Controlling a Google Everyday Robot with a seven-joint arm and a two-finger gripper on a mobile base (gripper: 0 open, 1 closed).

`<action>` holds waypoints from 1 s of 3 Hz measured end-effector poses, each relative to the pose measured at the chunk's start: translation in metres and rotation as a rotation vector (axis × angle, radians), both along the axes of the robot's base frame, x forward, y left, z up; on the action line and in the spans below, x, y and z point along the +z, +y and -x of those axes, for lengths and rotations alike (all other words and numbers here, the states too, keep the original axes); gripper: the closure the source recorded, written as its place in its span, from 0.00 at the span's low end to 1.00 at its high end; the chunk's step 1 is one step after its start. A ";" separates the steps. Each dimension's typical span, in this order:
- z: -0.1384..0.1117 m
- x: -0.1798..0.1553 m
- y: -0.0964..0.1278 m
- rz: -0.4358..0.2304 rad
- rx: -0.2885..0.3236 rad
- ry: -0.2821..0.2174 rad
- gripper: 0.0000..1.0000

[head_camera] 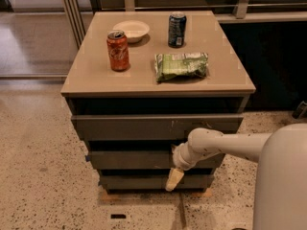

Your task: Open middle drawer

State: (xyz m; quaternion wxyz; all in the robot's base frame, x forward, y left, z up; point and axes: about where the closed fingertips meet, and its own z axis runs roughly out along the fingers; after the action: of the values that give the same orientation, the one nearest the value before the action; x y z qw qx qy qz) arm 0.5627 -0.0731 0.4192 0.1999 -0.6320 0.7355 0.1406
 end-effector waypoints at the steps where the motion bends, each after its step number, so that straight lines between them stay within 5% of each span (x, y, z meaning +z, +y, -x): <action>1: 0.008 -0.006 0.001 -0.006 0.008 0.039 0.00; 3: 0.052 0.015 0.012 -0.029 0.057 0.094 0.00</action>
Offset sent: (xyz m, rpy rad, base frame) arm -0.0394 0.0071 0.0049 0.0218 0.0865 0.0466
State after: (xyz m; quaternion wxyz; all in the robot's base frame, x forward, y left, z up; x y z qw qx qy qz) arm 0.5106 -0.0614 0.4342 0.1702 -0.6425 0.7235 0.1867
